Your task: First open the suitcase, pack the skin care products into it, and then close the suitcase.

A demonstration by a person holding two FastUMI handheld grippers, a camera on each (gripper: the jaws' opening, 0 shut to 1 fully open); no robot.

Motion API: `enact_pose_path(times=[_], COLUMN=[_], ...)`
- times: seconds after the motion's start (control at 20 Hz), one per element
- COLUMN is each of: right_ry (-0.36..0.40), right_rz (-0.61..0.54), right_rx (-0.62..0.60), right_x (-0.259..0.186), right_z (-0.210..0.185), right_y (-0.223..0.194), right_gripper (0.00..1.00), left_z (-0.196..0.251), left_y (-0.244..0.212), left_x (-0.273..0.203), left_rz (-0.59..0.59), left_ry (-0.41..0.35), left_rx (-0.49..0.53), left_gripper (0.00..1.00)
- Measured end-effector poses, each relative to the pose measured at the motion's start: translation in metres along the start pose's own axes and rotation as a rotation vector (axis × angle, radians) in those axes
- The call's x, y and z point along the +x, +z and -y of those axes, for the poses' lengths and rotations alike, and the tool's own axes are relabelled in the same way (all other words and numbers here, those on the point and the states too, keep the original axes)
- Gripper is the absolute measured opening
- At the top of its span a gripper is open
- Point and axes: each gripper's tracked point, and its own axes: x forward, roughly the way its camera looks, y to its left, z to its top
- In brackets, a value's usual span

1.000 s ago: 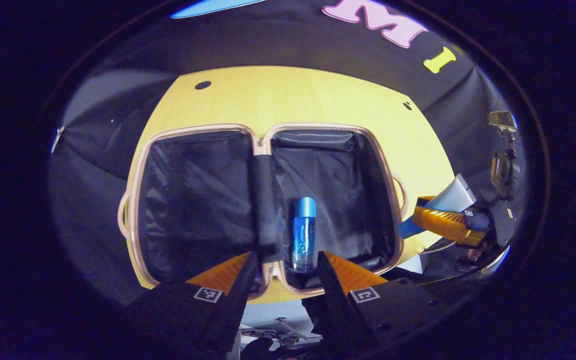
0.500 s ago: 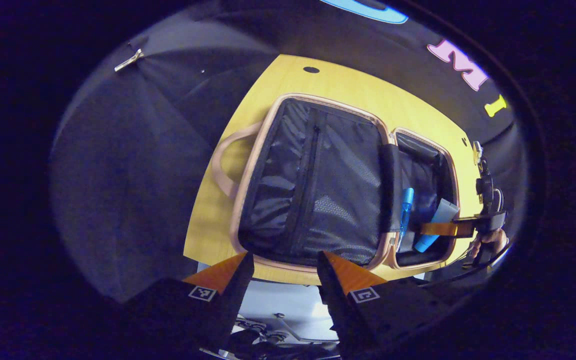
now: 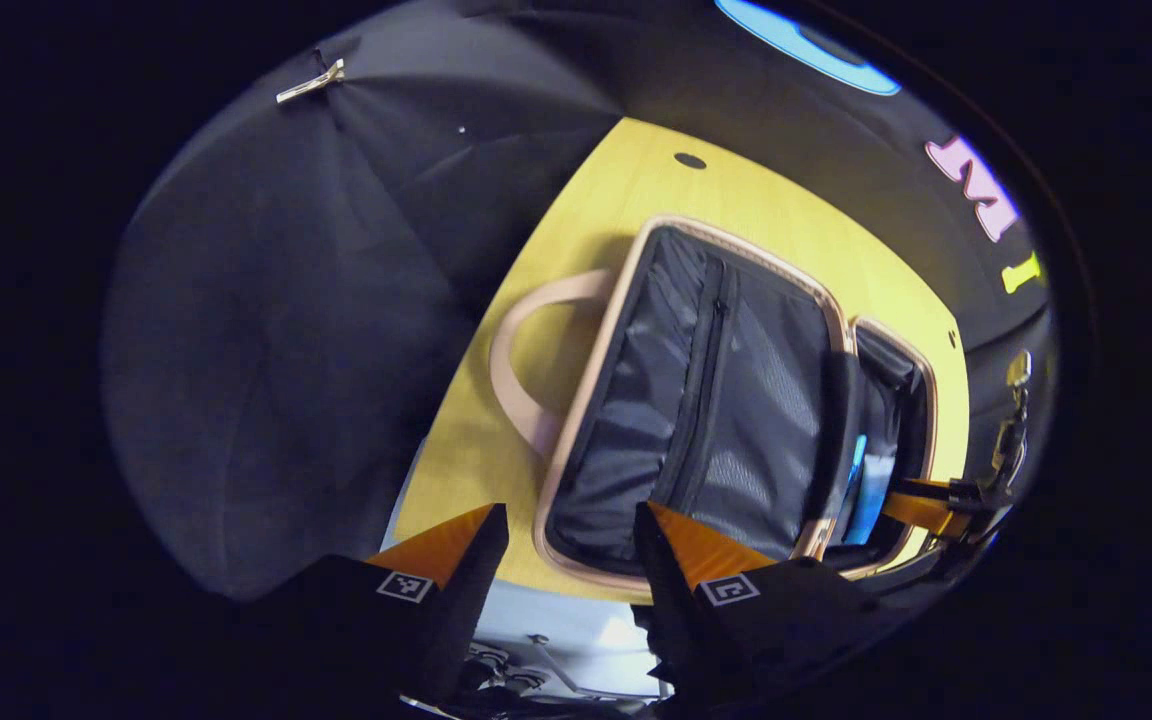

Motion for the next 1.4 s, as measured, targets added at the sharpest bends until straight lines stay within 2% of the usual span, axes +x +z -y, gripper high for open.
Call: enact_pose_path(times=[0.2, 0.3, 0.5, 0.55, 0.6, 0.7, 0.75, 0.8, 0.85, 1.0, 1.1, 1.15, 1.35, 1.4], right_ry=[-0.021, -0.024, -0.045, -0.041, -0.039, -0.039, -0.040, -0.041, -0.041, -0.033, -0.017, -0.014, -0.001, 0.006], right_rz=[0.113, 0.155, 0.191, 0.176, 0.168, 0.165, 0.166, 0.169, 0.180, 0.202, 0.239, 0.255, 0.303, 0.315], right_rx=[-0.082, -0.086, -0.033, -0.020, -0.006, 0.008, 0.008, 0.006, 0.003, -0.017, -0.063, -0.087, -0.157, -0.165], right_x=[-0.037, -0.048, -0.056, -0.056, -0.057, -0.058, -0.060, -0.060, -0.061, -0.067, -0.077, -0.082, -0.108, -0.115], right_z=[0.015, 0.018, 0.034, 0.037, 0.039, 0.044, 0.047, 0.047, 0.047, 0.048, 0.045, 0.046, 0.055, 0.058], right_y=[0.017, 0.019, 0.022, 0.016, 0.013, 0.009, 0.008, 0.008, 0.010, 0.013, 0.020, 0.022, 0.023, 0.024], right_gripper=[0.98, 0.98, 0.98, 0.97, 0.98, 0.98, 0.98, 0.98, 0.98, 0.98, 0.98, 0.98, 0.98, 0.98], left_z=[-0.028, -0.043, -0.053, -0.058, -0.067, -0.052, -0.049, -0.051, -0.048, -0.035, -0.024, -0.015, 0.035, 0.050], left_y=[0.054, 0.064, 0.064, 0.062, 0.054, 0.069, 0.074, 0.068, 0.071, 0.076, 0.086, 0.093, 0.105, 0.107], left_x=[0.025, 0.042, 0.092, 0.104, 0.104, 0.103, 0.087, 0.105, 0.104, 0.079, 0.055, 0.037, -0.054, -0.077], left_rz=[0.060, 0.035, -0.068, -0.086, -0.128, -0.093, -0.103, -0.102, -0.092, -0.045, 0.002, 0.036, 0.192, 0.226], left_ry=[0.012, 0.050, 0.055, 0.071, 0.138, 0.107, 0.130, 0.144, 0.143, 0.079, 0.028, 0.005, -0.064, -0.089], left_rx=[-0.096, -0.129, -0.161, -0.162, -0.135, -0.058, -0.019, 0.004, 0.003, -0.027, -0.020, -0.017, 0.058, 0.072], left_gripper=[0.82, 0.82, 0.81, 0.77, 0.73, 0.56, 0.14, 0.18, 0.14, 0.11, 0.13, 0.09, 0.06, 0.02])
